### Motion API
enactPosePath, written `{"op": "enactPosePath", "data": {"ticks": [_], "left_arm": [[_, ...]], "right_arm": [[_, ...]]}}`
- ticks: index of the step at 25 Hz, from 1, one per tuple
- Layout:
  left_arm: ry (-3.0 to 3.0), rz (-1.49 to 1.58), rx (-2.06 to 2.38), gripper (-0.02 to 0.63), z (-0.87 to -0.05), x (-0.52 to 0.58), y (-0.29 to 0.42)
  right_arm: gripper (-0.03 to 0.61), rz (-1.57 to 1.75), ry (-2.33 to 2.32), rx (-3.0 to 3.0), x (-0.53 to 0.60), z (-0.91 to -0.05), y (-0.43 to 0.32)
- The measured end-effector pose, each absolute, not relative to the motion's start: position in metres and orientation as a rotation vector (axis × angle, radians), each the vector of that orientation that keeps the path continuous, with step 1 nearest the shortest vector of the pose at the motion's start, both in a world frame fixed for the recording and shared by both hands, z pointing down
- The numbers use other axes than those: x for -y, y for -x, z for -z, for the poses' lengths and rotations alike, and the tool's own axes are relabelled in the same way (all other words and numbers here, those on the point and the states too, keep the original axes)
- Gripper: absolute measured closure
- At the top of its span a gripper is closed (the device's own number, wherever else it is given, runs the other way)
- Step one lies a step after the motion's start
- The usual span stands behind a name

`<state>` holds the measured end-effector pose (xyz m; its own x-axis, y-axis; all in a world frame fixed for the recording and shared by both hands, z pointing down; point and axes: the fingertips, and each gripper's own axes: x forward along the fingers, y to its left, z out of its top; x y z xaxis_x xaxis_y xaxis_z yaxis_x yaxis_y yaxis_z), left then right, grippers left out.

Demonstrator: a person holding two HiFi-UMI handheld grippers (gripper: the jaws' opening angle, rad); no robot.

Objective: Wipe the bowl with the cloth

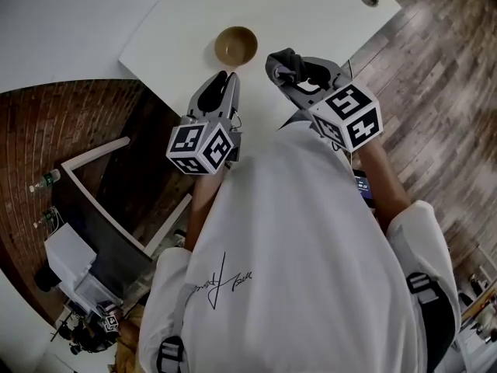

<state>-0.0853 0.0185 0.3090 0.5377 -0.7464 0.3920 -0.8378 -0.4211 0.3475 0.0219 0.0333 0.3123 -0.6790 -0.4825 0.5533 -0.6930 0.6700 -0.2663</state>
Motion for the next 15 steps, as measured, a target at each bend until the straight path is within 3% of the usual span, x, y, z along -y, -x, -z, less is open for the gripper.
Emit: {"op": "enactPosePath", "data": {"ticks": [4,7,15], "left_arm": [[-2.312,-0.293,1.287,0.548,-0.294,-0.036,0.078],[-2.331,-0.270,1.301,0.624,-0.282,-0.042,0.077],[-2.339,-0.225,1.390,0.626,-0.259,-0.041,0.098]], "right_arm": [[0.396,-0.700,-0.953,2.499,-0.041,-0.295,-0.032],[0.396,-0.728,-0.963,2.534,-0.043,-0.286,-0.037],[0.396,-0.671,-0.972,2.557,-0.048,-0.266,-0.036]]}}
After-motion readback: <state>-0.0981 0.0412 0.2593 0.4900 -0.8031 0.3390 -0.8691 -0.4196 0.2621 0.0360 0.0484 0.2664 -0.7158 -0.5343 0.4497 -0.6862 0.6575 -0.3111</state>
